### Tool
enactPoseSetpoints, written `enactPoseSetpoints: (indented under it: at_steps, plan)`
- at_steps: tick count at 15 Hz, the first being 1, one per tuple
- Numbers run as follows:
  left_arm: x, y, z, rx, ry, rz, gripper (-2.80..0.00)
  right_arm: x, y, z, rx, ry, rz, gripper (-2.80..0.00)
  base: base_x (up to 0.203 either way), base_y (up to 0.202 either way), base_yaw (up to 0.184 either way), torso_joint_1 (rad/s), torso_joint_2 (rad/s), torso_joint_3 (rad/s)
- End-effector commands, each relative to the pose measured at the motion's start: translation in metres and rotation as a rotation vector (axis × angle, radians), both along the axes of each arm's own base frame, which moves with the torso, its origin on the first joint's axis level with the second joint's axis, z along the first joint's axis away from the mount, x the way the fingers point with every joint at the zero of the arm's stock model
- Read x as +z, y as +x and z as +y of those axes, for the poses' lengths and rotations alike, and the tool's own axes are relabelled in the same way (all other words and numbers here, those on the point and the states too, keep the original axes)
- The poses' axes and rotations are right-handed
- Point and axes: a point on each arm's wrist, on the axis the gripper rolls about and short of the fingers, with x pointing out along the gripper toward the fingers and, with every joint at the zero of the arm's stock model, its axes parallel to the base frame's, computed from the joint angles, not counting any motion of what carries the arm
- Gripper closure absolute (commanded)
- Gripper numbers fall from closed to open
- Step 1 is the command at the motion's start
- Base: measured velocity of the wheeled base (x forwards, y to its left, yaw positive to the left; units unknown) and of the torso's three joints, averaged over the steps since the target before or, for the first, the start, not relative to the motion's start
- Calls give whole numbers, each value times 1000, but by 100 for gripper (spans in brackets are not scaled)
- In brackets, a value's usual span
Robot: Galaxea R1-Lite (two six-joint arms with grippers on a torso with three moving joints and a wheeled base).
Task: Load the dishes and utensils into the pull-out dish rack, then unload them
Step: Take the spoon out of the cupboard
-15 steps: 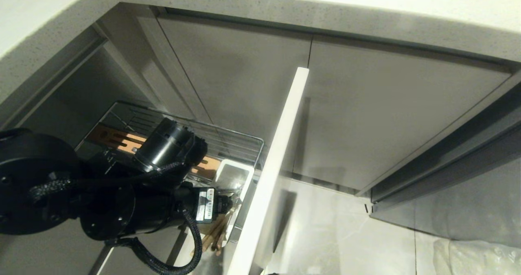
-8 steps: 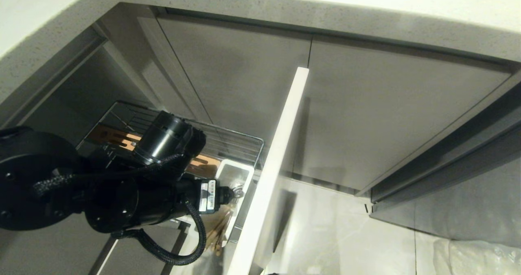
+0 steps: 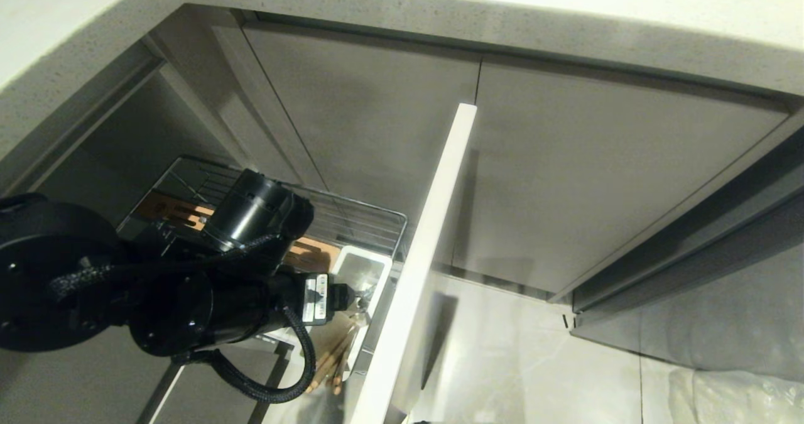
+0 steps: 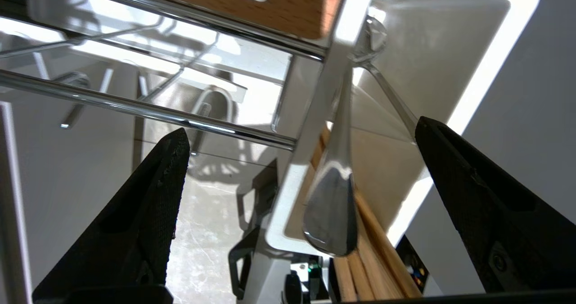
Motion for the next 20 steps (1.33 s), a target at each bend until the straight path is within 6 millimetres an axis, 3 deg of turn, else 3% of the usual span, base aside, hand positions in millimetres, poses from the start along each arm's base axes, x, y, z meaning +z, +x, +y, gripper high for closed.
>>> enactPoseSetpoints:
  at_steps: [1,8,9,20]
  plan:
    - [0,0,1,9,3,-5,-280,0,0,0,-1,0,1,0,0,0,0,0,0,0]
    - [0,0,0,8,7,0,-280,0,0,0,0,0,1,0,0,0,0,0,0,0]
    - [-1,0,0,7,8,2,0,0,0,0,0,0,1,0,0,0,0,0,0,0]
    - [-1,-1,-2,3,1,3,0,0,0,0,0,0,1,0,0,0,0,0,0,0]
